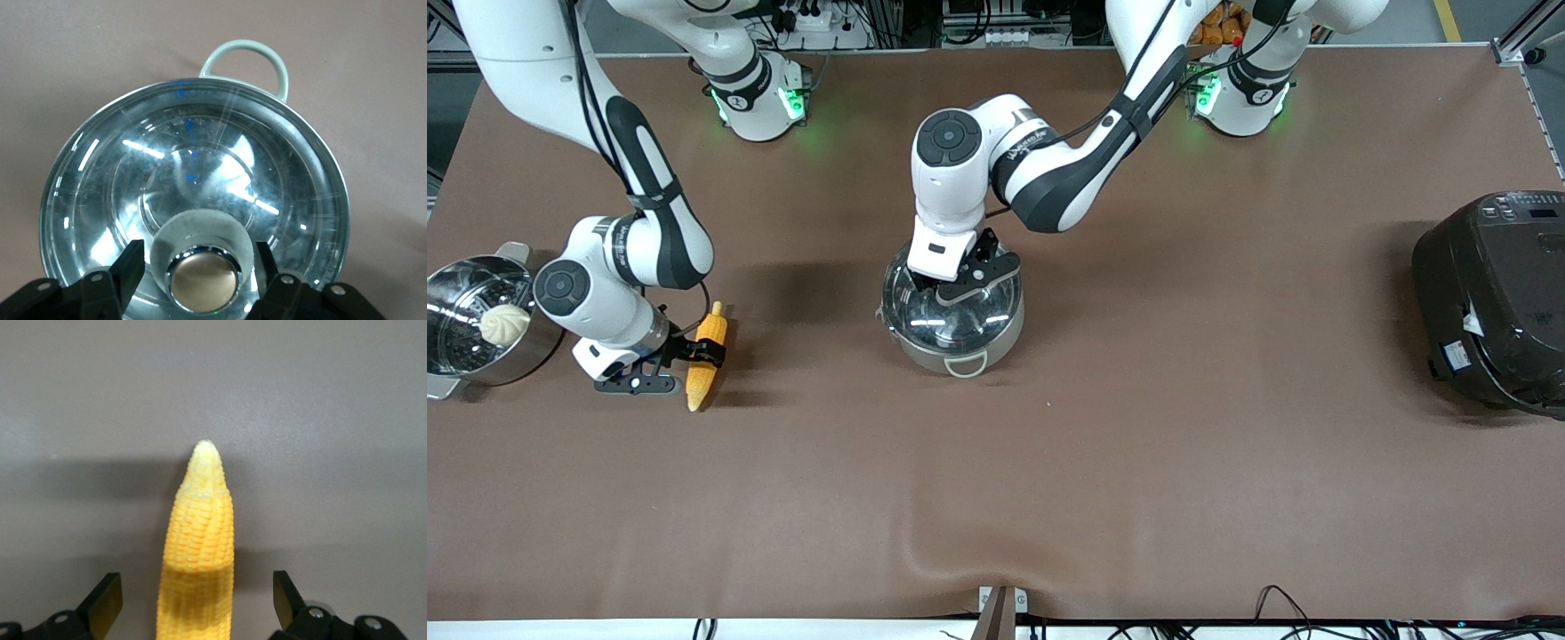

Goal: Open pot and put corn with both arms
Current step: 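Grasp the lid knob with the left gripper while the right gripper grasps the corn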

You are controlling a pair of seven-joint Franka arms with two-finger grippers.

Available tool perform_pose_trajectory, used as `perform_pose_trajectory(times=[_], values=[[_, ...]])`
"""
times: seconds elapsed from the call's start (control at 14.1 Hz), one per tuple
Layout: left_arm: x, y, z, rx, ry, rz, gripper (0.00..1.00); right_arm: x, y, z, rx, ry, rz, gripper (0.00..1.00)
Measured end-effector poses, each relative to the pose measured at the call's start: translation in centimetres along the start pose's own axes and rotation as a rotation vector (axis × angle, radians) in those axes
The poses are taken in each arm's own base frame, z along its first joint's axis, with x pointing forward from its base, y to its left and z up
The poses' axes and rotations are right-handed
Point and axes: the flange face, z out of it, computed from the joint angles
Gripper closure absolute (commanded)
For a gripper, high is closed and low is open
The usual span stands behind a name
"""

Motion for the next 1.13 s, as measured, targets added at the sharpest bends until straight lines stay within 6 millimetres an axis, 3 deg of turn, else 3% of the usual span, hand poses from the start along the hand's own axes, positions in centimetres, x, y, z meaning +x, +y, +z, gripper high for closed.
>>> perform_pose_trajectory(times=[0.21,0.35,0.64,0.71,0.78,0.85,0.92,1.13], values=[[-1.1,0.3,0.6,-0.008,-0.001,0.014,0.29,-0.1,0.0,0.8,0.005,0.0,-0.006,0.0],[-1.6,0.4,0.9,-0.005,-0.002,0.019,0.45,-0.2,-0.1,1.3,0.005,-0.004,-0.009,0.0],[-1.3,0.3,1.2,0.0,0.0,0.016,0.46,-0.6,-0.3,2.3,0.005,-0.022,-0.011,0.0],[-1.3,0.3,1.2,0.0,0.0,0.015,0.47,-0.7,-0.3,2.5,0.005,-0.027,-0.012,0.11],[-1.3,0.3,1.2,0.0,0.0,0.015,0.53,-0.7,-0.4,2.7,0.005,-0.029,-0.012,0.3],[-1.3,0.3,1.2,0.0,0.001,0.015,0.73,-0.7,-0.4,2.7,0.006,-0.03,-0.013,0.47],[-1.3,0.3,1.2,0.002,0.0,0.015,1.0,-0.8,-0.6,2.7,0.007,-0.031,-0.016,0.6],[-1.3,0.3,1.1,0.002,0.001,0.014,1.0,-0.8,-0.8,2.7,0.009,-0.032,-0.019,0.81]])
